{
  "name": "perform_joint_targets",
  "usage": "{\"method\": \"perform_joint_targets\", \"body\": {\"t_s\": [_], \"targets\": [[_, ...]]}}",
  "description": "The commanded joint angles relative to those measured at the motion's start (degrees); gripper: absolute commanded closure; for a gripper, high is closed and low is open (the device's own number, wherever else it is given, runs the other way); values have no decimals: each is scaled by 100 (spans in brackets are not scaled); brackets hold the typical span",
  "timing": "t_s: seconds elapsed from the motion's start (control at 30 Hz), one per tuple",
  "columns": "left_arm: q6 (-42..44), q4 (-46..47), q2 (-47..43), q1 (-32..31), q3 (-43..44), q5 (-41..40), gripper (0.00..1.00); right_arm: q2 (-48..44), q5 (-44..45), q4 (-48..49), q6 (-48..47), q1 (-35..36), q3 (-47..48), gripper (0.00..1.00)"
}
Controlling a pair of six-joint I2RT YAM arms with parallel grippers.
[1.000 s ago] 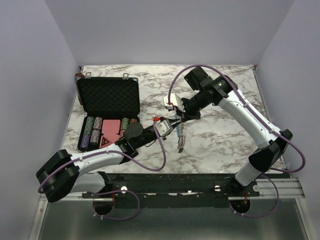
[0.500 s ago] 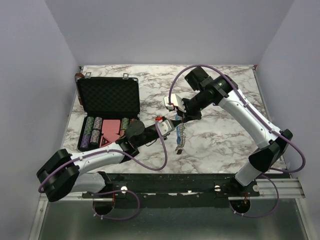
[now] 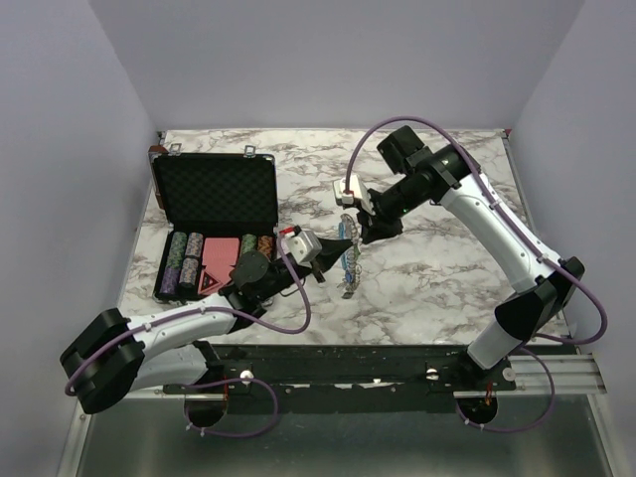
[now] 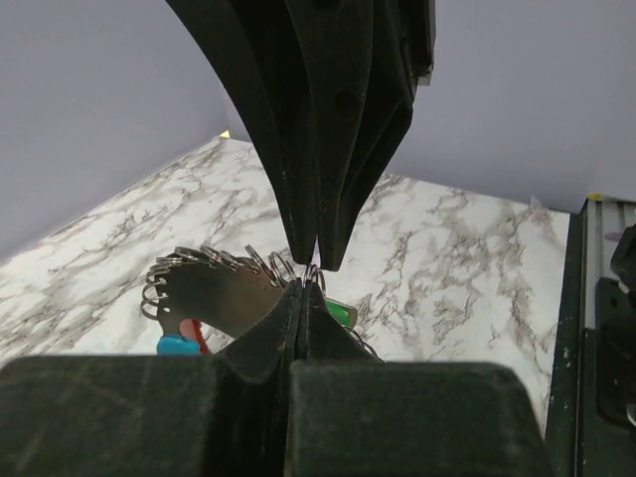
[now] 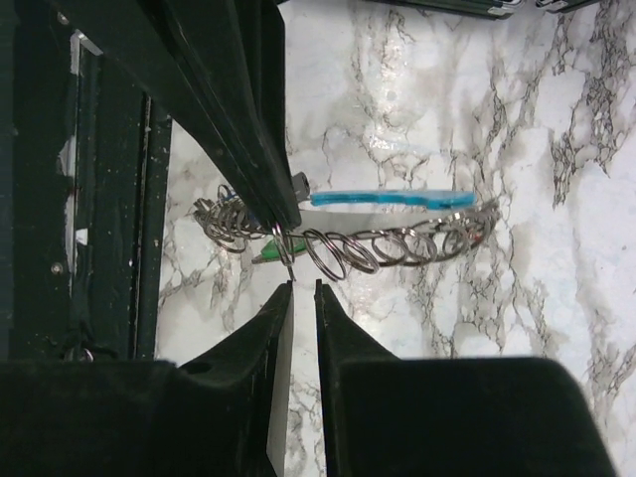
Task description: Put the keys on the keyring
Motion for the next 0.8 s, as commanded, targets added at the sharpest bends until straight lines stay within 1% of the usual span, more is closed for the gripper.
{"method": "perform_joint_targets", "body": {"t_s": [0.0, 0.17, 0.37, 0.53, 0.67, 0.77], "targets": [[-595, 847, -257, 22, -48, -118, 100, 2, -639, -378, 77, -142, 43, 75], [-771, 1093, -318, 48, -154, -145, 100, -15, -1157, -387, 95, -344, 78, 69], [-982, 1392, -310, 66, -277, -197, 100, -50, -1764, -378, 200, -564, 96, 68], [-991, 1462, -292, 75, -303, -268, 100, -129, -1957, -387, 244, -573, 43, 67], [-1070, 1594, -240, 92, -303, -224, 100, -138, -2168, -378, 288, -573, -71, 62], [-1114, 1673, -213, 110, -303, -189, 100, -103, -2239, -378, 305, -573, -80, 63]]}}
